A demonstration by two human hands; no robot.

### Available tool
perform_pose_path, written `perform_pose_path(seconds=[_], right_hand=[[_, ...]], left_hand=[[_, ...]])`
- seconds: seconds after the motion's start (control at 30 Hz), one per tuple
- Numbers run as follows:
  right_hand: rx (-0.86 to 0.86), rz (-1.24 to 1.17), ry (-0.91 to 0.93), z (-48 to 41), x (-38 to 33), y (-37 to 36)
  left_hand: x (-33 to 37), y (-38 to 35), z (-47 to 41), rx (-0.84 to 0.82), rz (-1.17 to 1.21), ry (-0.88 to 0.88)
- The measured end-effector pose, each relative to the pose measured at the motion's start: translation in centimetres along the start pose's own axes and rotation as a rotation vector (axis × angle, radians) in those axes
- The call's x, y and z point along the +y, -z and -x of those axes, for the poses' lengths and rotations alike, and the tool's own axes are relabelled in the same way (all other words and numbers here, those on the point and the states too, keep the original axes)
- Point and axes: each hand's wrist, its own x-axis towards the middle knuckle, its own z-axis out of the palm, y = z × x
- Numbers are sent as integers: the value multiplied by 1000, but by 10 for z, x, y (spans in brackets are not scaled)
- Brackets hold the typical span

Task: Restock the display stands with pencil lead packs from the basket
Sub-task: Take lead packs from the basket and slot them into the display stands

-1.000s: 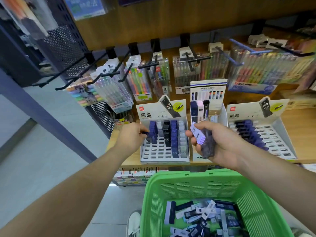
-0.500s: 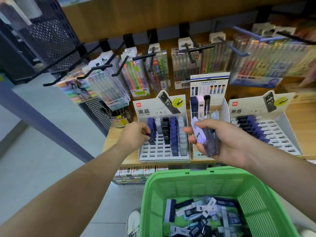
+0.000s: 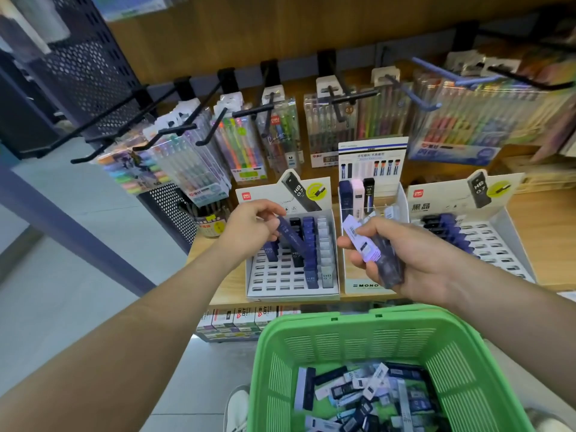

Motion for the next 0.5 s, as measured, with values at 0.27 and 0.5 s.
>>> perform_pose_path(seconds=[0.27,0.5], right_hand=[[49,4,81,1,-10,32],[98,-34,91,3,-17,41]], left_hand=[[52,-20,4,-247,395,-23],[73,-47,-11,-22,199,-80]])
